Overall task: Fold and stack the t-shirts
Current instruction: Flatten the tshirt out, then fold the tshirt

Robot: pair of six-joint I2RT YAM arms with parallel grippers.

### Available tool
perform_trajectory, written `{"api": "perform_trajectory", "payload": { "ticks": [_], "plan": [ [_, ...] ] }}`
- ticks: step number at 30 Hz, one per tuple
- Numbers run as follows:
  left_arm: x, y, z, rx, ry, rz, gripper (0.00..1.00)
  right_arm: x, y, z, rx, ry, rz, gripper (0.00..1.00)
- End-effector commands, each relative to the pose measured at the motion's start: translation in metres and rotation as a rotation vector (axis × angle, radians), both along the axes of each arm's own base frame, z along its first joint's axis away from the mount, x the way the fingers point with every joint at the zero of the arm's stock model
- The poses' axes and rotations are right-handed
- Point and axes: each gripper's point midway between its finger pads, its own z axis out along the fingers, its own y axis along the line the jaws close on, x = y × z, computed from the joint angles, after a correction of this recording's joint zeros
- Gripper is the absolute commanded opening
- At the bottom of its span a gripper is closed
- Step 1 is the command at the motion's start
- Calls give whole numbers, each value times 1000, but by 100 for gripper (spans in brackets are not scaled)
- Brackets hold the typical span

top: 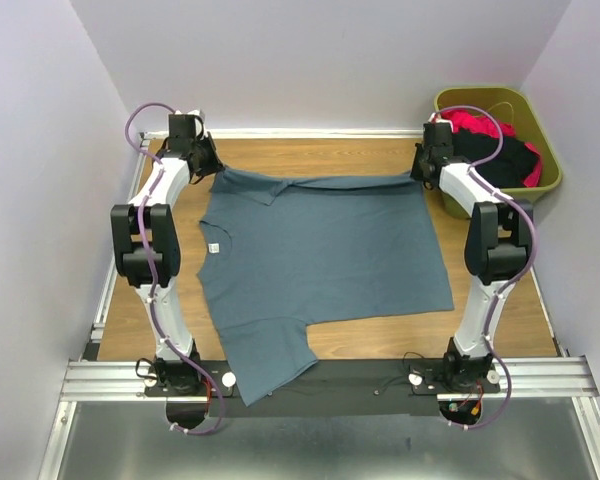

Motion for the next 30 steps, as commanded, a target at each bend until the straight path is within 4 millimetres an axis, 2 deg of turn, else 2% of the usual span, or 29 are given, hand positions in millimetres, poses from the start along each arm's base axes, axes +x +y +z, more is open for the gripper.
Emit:
{"api": "perform_trajectory", "payload": {
  "ticks": [1,8,9,14,17,21,27,30],
  "plan": [
    [-25,2,29,-7,4,-8,0,-3,-9,28,-15,-54,-2,1],
    [-50,0,31,-17,44,-6,0,-10,-9,38,-24,-59,10,1],
    [-53,1,38,-13,30,-6,0,-11,-9,38,-23,-58,12,1],
    [-70,3,49,-5,30,10,0,-17,-9,45,-19,-61,15,1],
    [-81,2,50,-16,37,17,0,-22,-12,46,-32,-56,5,1],
    [-96,-2,47,-42,63,16,0,-29,-16,44,-50,-40,2,1],
    [-115,-6,53,-61,71,10,0,-44,-16,38,-40,-6,-4,1],
    [-125,-8,46,-69,90,5,0,-52,-18,32,-38,16,-19,1]
  ]
}}
